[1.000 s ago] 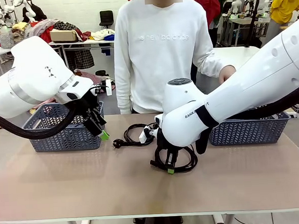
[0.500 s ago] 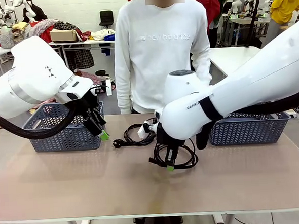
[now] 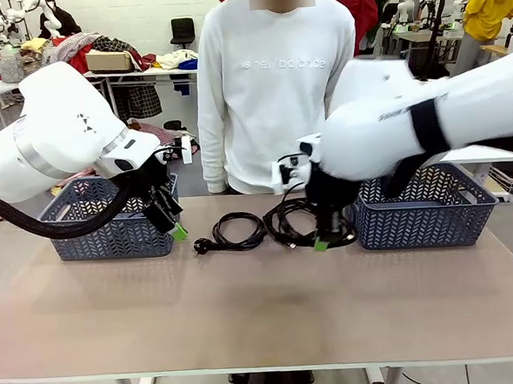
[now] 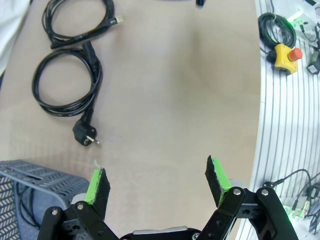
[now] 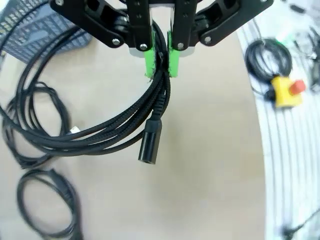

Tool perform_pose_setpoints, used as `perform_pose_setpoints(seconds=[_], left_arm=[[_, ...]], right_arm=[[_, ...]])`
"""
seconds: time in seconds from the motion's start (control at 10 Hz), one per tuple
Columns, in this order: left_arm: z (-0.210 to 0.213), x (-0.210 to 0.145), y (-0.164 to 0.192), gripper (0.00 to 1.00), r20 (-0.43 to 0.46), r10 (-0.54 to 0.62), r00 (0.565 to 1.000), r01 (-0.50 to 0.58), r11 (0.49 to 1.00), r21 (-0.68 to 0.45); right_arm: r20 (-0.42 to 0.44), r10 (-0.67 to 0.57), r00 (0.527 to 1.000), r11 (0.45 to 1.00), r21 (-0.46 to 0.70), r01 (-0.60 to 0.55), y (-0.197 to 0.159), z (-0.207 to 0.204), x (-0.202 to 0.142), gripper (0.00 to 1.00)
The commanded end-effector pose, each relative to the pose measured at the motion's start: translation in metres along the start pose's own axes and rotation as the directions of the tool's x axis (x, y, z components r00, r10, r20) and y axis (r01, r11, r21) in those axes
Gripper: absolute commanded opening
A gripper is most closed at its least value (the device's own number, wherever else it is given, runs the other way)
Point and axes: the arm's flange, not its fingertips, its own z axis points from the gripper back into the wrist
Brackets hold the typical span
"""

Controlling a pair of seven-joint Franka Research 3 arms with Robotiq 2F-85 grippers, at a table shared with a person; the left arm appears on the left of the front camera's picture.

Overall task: Organize the cables according to human instructions.
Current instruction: Pick up a bundle of cables and place it in the basket indicated by the human.

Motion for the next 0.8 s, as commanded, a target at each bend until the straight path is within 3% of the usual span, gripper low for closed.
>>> perform_pose_setpoints(seconds=[0.0,0.4,0.7], left_arm=[[0.003,-0.001,0.001,1.00,0.001,0.002,1.000,-0.002,1.000,-0.003],[0.003,-0.001,0.001,1.00,0.001,0.002,1.000,-0.002,1.000,-0.003],[0.003,-0.001,0.001,1.00,0.001,0.002,1.000,-0.002,1.000,-0.003]], right_arm=[[-0.026,0.102,0.994,0.995,0.025,-0.101,-0.015,0.019,-0.027,0.00],[-0.120,0.165,0.979,0.986,0.015,-0.164,-0.060,0.040,-0.057,0.00],[-0.173,0.173,0.970,0.985,0.019,-0.172,-0.072,0.043,-0.065,0.00]])
